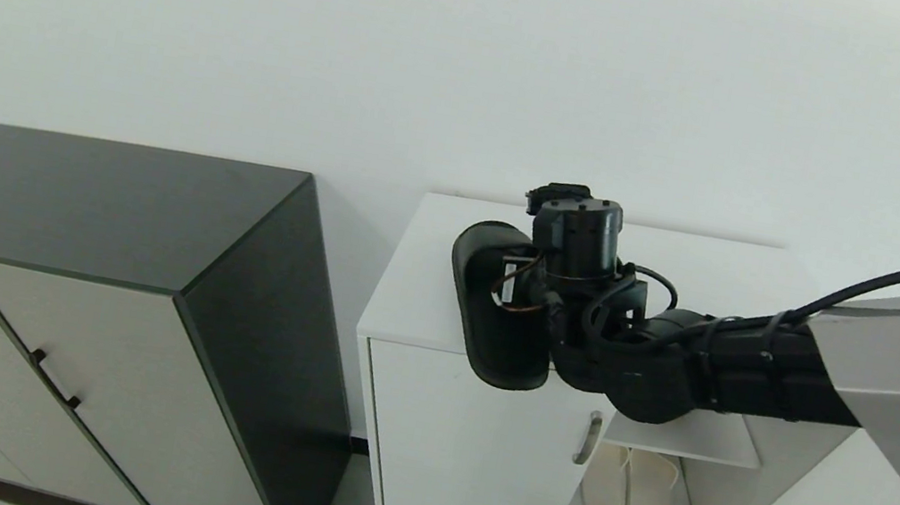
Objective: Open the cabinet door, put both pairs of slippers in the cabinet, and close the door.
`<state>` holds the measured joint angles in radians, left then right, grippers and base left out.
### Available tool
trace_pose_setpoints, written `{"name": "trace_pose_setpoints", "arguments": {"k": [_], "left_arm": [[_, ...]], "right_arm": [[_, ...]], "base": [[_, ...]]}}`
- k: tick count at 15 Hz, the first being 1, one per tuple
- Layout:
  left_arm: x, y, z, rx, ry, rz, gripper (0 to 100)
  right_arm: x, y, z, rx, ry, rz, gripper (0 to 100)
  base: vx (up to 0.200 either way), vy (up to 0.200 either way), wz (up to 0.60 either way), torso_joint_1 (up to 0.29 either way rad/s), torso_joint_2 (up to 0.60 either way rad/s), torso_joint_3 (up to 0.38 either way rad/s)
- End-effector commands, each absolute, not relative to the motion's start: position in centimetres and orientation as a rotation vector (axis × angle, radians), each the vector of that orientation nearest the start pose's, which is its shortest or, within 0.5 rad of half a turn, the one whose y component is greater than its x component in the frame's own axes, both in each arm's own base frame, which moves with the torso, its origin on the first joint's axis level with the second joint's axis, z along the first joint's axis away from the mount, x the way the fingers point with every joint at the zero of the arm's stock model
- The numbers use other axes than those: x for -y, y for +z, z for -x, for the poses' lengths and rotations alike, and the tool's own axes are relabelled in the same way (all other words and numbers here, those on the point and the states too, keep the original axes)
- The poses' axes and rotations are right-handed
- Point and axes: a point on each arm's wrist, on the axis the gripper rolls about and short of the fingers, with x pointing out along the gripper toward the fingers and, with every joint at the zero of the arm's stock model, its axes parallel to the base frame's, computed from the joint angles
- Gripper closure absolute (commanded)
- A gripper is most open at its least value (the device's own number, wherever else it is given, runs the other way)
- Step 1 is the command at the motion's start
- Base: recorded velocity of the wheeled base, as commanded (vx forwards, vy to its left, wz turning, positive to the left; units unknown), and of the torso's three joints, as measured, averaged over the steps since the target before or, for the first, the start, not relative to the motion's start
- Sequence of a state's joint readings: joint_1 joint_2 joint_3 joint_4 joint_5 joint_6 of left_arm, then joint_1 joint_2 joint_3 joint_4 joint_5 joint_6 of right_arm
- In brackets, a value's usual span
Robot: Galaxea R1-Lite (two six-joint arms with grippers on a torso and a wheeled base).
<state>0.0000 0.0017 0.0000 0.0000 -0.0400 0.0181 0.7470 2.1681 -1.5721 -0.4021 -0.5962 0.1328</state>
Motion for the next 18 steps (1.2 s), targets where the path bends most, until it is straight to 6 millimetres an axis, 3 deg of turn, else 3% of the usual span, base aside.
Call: {"name": "trace_pose_setpoints", "arguments": {"k": [1,4,7,16,18], "left_arm": [[0.1,7.6,2.3,-0.001,-0.04,-0.018,100],[0.1,7.6,2.3,-0.001,-0.04,-0.018,100],[0.1,7.6,2.3,-0.001,-0.04,-0.018,100],[0.1,7.6,2.3,-0.001,-0.04,-0.018,100],[0.1,7.6,2.3,-0.001,-0.041,-0.017,100]], "right_arm": [[-27.3,22.2,-29.5,-0.16,0.177,-0.029,100],[-24.7,22.3,-24.9,-0.203,0.209,-0.051,100],[-23.0,21.2,-22.1,-0.242,0.232,-0.018,100],[-23.3,20.5,-21.9,-0.25,0.233,-0.009,100],[-23.4,20.4,-21.9,-0.252,0.235,-0.007,100]], "base": [[0.0,0.0,0.0,0.0,0.0,0.0],[0.0,0.0,0.0,0.0,0.0,0.0],[0.0,0.0,0.0,0.0,0.0,0.0],[0.0,0.0,0.0,0.0,0.0,0.0],[-0.2,0.0,0.0,0.005,0.0,0.009]]}}
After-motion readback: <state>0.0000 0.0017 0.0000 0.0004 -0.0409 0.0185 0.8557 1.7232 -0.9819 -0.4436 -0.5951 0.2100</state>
